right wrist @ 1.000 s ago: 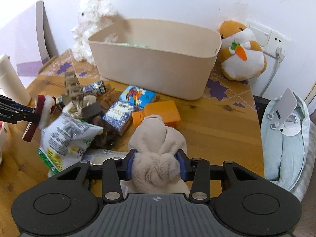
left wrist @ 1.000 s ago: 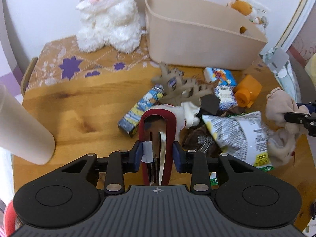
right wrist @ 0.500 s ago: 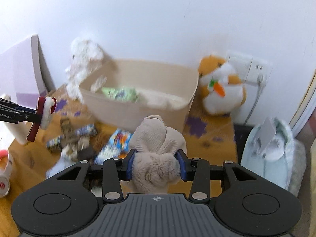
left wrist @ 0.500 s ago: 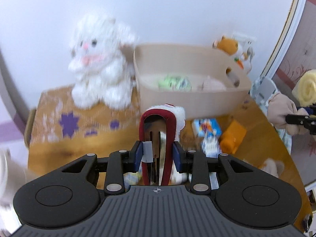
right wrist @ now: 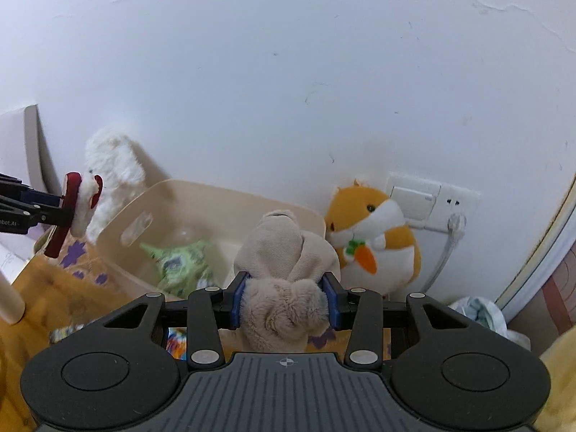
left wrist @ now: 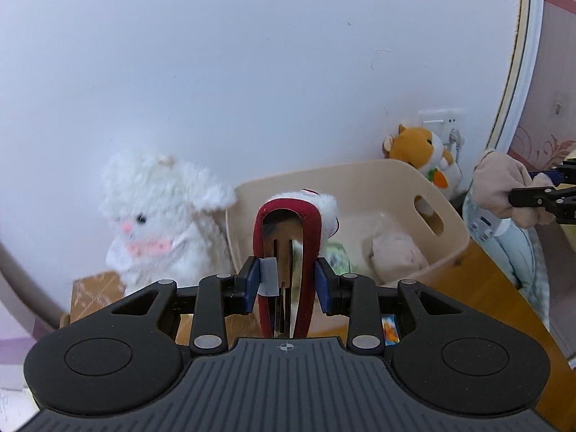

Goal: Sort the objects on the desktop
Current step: 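Carry clip and bunny plush to the basket and release both inside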

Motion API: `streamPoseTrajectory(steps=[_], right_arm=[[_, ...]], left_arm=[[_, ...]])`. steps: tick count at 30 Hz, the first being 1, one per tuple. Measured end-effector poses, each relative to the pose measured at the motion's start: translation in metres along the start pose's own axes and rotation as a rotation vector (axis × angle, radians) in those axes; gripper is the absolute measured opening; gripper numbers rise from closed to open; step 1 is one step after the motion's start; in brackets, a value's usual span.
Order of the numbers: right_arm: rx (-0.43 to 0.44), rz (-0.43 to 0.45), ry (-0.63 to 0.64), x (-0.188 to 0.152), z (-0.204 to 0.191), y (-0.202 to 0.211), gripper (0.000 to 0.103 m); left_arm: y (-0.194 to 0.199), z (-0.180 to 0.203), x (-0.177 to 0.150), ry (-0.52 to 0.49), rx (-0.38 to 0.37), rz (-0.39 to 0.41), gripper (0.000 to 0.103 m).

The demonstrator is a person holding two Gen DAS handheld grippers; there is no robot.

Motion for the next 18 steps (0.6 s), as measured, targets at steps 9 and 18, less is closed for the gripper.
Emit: streamPoseTrajectory(steps=[9, 18], right_arm=[[0.011, -0.008, -0.066, 0.02, -0.007, -0.053, 0.04], [-0.009, -0.102, -0.026, 0.004, -0.039, -0.107, 0.04]], left_arm=[[-0.052, 0.03, 0.019, -0.021, 0.017, -0.014, 0.033], [-0.11, 0.043, 0.006, 0.001, 0.12, -0.092, 0.033]])
Point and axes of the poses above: each gripper's, at about its wrist camera, not at the fingertips, and y roughly against the way its jaws point, z to its right, x to its top, the point moved 6 cm from there along -y, roughly the way its jaws point, and after that the axes turned 10 degrees about y, right-handed, at the moved point
